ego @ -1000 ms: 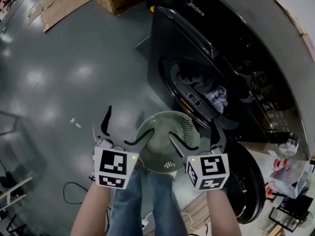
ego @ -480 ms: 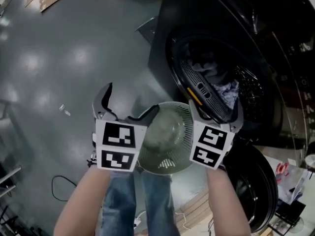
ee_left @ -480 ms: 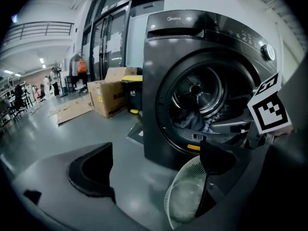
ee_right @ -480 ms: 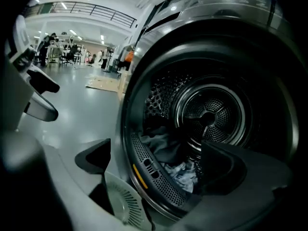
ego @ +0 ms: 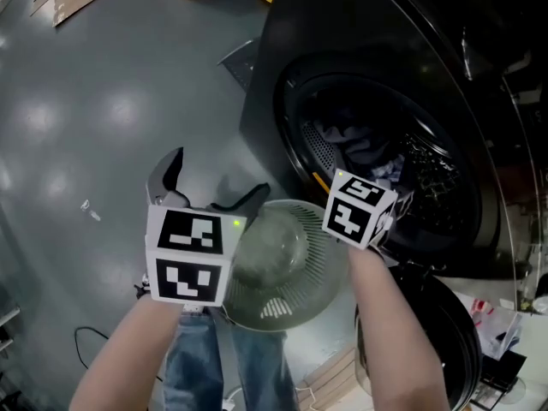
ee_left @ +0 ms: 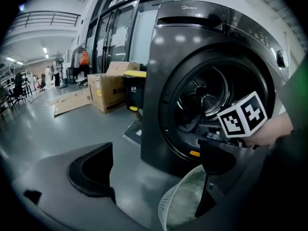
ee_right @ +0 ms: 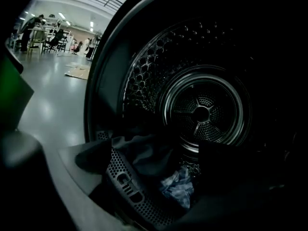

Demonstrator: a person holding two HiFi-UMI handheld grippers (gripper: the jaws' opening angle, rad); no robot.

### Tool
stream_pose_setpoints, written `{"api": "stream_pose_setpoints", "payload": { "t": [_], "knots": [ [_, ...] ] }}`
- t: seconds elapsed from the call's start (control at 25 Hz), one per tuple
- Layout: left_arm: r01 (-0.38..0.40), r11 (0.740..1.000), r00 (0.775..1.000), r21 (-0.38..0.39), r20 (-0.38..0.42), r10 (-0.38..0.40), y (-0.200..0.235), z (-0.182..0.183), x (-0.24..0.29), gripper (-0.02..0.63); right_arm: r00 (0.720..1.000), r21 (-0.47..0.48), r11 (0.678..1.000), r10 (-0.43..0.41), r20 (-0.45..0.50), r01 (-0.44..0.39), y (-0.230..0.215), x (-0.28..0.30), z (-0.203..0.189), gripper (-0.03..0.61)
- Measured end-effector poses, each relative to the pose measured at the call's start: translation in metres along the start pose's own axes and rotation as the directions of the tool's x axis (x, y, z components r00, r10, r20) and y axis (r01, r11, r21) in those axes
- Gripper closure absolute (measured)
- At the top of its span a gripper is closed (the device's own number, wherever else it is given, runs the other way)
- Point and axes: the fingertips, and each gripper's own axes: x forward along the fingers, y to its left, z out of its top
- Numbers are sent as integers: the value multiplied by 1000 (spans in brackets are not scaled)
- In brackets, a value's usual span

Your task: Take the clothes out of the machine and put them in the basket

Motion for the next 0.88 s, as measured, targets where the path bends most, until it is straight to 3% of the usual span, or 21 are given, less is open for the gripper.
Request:
{"api": "stream_pose_setpoints", "payload": {
  "t": [0.24,0.44,0.6,0.76,0.8,0.88],
  "knots": [
    [12,1000,1000,11,0,-12,2,10,20,48,1000,-25,999,-29,-5,29,3,47,4,20],
    [11,999,1000,44,-15,-10,5,5,32,48,991,-30,997,-76,-113,73,-20,85,-22,20],
    [8,999,1000,31,-26,-7,5,-1,39,48,984,-78,997,2,-178,-16,-12,104,-37,20],
    [5,999,1000,33,-26,-4,4,-1,44,48,968,-40,993,96,-233,-108,0,115,-49,38],
    [5,999,1000,33,-25,-4,4,0,45,48,960,-49,990,117,-255,-134,3,114,-51,96],
    [8,1000,1000,30,-20,-7,3,2,45,48,951,-124,976,139,-277,-179,9,108,-52,472]
  ]
}}
